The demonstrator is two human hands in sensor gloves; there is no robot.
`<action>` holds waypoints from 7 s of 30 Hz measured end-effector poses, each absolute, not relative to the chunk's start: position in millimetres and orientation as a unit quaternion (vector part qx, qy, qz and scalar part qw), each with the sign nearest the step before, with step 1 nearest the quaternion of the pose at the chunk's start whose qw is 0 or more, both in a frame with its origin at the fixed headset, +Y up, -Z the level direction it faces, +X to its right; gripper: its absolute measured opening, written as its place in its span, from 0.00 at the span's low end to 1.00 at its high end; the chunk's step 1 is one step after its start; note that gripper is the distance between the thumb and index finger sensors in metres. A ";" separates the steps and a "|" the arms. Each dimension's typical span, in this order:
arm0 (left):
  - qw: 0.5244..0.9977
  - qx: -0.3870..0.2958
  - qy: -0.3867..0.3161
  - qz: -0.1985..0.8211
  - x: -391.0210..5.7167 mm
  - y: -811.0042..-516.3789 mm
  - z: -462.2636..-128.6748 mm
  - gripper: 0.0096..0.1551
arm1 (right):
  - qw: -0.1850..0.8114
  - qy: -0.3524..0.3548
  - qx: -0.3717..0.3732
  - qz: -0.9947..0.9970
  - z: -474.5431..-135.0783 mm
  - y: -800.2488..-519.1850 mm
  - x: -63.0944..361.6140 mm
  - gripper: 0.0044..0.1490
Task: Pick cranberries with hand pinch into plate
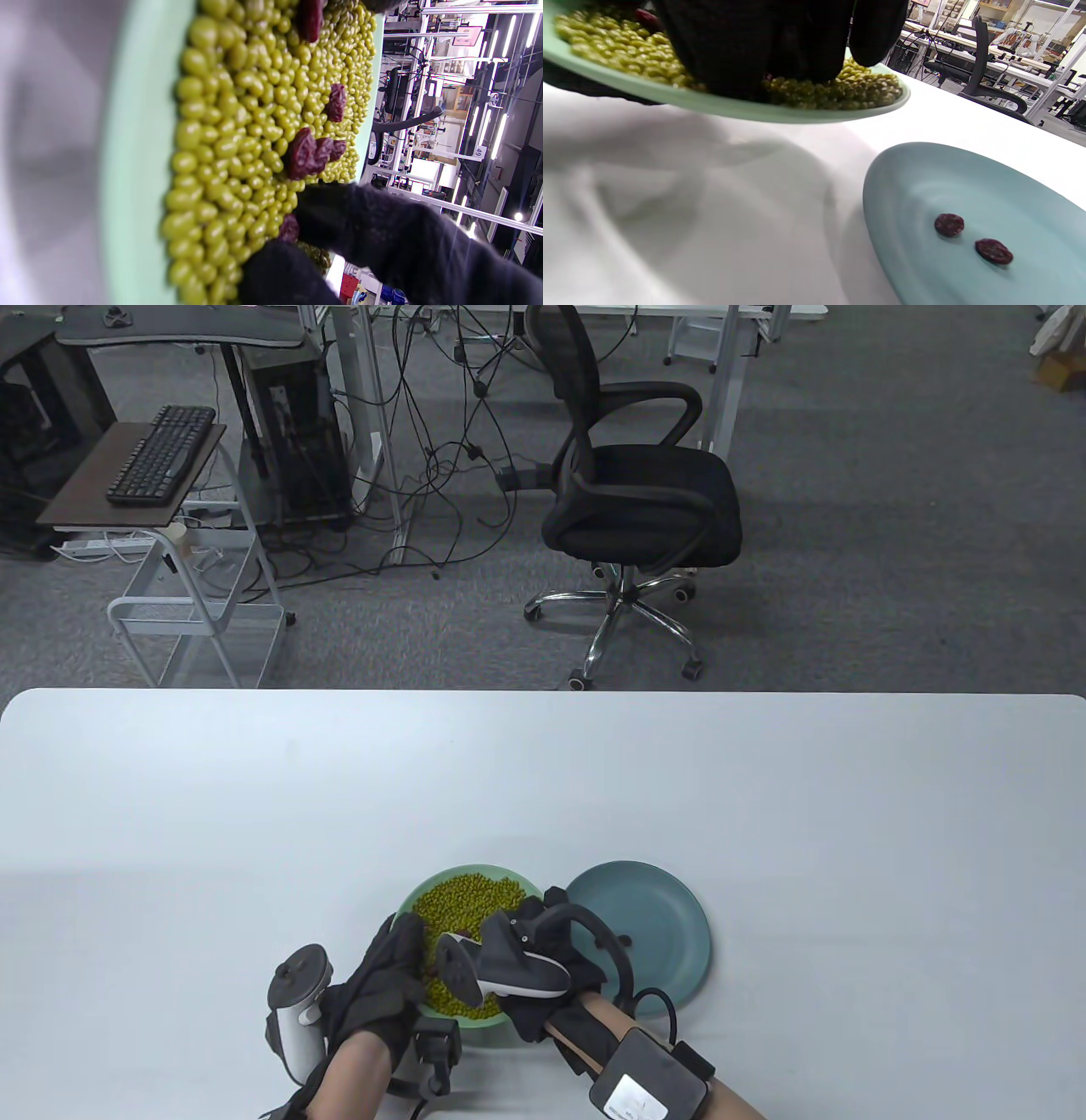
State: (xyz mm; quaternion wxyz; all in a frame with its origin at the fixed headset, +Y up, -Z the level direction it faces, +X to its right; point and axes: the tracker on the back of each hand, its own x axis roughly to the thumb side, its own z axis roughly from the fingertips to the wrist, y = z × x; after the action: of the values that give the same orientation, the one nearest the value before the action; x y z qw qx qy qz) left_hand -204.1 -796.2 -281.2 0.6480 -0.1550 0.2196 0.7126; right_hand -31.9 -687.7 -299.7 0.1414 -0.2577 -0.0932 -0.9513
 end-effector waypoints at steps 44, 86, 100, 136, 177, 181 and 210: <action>0.646 -0.158 0.216 0.715 -203.9 -795.9 -281.6 0.28 | 0.048 -0.075 -0.230 -0.969 -305.0 -669.1 -14.8 0.32; 0.648 -0.157 0.215 0.713 -203.8 -795.5 -281.8 0.28 | -0.056 -0.078 0.074 -0.993 -349.0 -728.4 111.3 0.33; 0.649 -0.157 0.215 0.713 -203.7 -795.4 -281.6 0.28 | -0.053 -0.081 0.099 -0.990 -349.5 -731.4 119.2 0.35; 0.651 -0.160 0.213 0.711 -202.4 -795.3 -281.7 0.28 | -0.053 -0.077 -0.028 -0.995 -344.8 -678.3 51.5 0.35; 0.654 -0.164 0.211 0.708 -200.5 -795.8 -281.9 0.27 | 0.068 -0.110 -0.162 -0.978 -344.1 -687.8 -37.0 0.36; 0.654 -0.164 0.211 0.708 -200.4 -795.7 -281.8 0.28 | 0.072 -0.105 -0.165 -0.978 -343.3 -688.2 -37.9 0.36; 0.658 -0.162 0.211 0.705 -199.6 -796.1 -281.6 0.28 | 0.106 -0.068 -0.181 -0.975 -333.9 -691.9 -39.3 0.34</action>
State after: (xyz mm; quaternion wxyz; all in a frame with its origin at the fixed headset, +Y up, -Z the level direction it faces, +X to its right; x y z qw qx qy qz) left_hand -199.6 -796.1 -281.6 0.6577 -0.1624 0.2112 0.7046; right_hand -39.3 -691.9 -333.9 0.1064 -0.1808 -0.0685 -0.9753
